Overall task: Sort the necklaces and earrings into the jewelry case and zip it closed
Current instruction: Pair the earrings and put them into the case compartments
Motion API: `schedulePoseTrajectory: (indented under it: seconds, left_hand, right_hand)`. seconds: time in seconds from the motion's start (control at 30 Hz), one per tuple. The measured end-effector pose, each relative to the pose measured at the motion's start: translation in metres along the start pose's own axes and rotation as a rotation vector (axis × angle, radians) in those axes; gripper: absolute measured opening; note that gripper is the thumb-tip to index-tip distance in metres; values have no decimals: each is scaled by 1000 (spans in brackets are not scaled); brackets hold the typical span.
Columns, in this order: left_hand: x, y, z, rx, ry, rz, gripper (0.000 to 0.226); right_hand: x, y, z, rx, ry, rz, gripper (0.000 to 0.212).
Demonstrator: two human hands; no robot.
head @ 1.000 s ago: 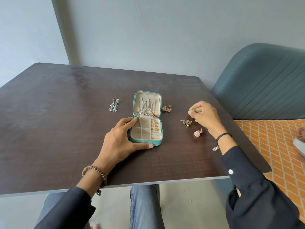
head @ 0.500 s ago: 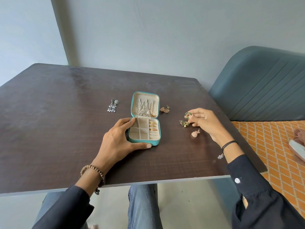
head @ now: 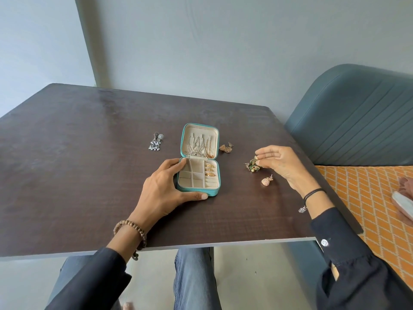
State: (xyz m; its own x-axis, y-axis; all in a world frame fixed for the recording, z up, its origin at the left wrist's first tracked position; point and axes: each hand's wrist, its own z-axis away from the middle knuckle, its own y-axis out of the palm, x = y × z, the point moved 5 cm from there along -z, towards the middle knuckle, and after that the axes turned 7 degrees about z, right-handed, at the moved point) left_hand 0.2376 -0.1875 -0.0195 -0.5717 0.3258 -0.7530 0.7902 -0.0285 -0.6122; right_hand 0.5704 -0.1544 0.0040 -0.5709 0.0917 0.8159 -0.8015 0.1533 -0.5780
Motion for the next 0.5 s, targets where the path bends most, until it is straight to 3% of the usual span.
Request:
schedulePoseTrajectory:
  seconds: [0.2,0.5]
  left_hand:
    - [0,0,0,-11,7,-3,111]
    - [0,-1,1,3,5,-8,112]
  right_hand:
    - [5,-5,3,-26,-27,32,31]
    - [22,5,16,-111,-92,106,9]
